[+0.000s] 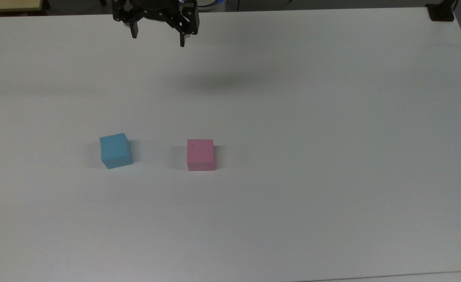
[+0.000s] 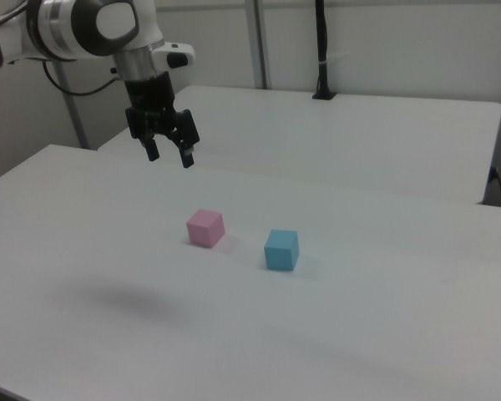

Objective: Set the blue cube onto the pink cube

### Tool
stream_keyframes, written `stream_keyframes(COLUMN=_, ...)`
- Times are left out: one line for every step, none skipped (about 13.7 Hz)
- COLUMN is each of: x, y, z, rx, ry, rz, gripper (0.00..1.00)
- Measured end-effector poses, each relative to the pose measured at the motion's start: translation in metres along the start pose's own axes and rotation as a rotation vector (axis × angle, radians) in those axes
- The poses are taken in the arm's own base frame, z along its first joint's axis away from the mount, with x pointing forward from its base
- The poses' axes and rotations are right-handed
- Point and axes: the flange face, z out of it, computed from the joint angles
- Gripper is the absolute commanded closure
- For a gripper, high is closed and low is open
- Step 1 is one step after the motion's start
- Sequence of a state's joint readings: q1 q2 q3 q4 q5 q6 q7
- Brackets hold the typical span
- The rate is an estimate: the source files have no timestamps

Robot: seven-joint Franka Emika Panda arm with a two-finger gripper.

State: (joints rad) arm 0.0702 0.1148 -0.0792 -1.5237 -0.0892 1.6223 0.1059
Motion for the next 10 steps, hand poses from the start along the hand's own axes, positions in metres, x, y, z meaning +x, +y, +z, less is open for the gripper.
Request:
stream_keyframes(x=0.0000, y=0.0000, z=0.0000, rx=0.000, ry=0.000, rz=0.000, gripper=0.00)
stream_keyframes(x=0.0001, y=-0.0002, z=0.0009, rx=0.000, ry=-0.002, rz=0.000, gripper=0.00)
stream_keyframes(x=0.0003, y=-0.0004, z=0.0023, rx=-0.001, ry=-0.004, rz=-0.001, gripper=0.00)
stream_keyframes(x=0.0006, y=-0.0006, z=0.0042, rx=-0.001, ry=-0.008, rz=-0.001, gripper=0.00)
stream_keyframes(x=0.0007, y=-0.0006, z=0.0055, rx=-0.001, ry=-0.011, rz=-0.001, gripper=0.00)
stream_keyframes(x=0.0008, y=-0.0004, z=0.0064, rx=-0.002, ry=-0.012, rz=-0.001, gripper=0.00)
stream_keyframes(x=0.0009, y=-0.0001, z=0.0068, rx=-0.002, ry=-0.013, rz=0.000, gripper=0.00)
stream_keyframes(x=0.0010, y=0.0007, z=0.0070, rx=-0.002, ry=-0.013, rz=0.001, gripper=0.00)
stream_keyframes(x=0.0011, y=0.0016, z=0.0070, rx=-0.002, ry=-0.013, rz=0.003, gripper=0.00)
stream_keyframes(x=0.0011, y=0.0023, z=0.0071, rx=-0.002, ry=-0.014, rz=0.004, gripper=0.00)
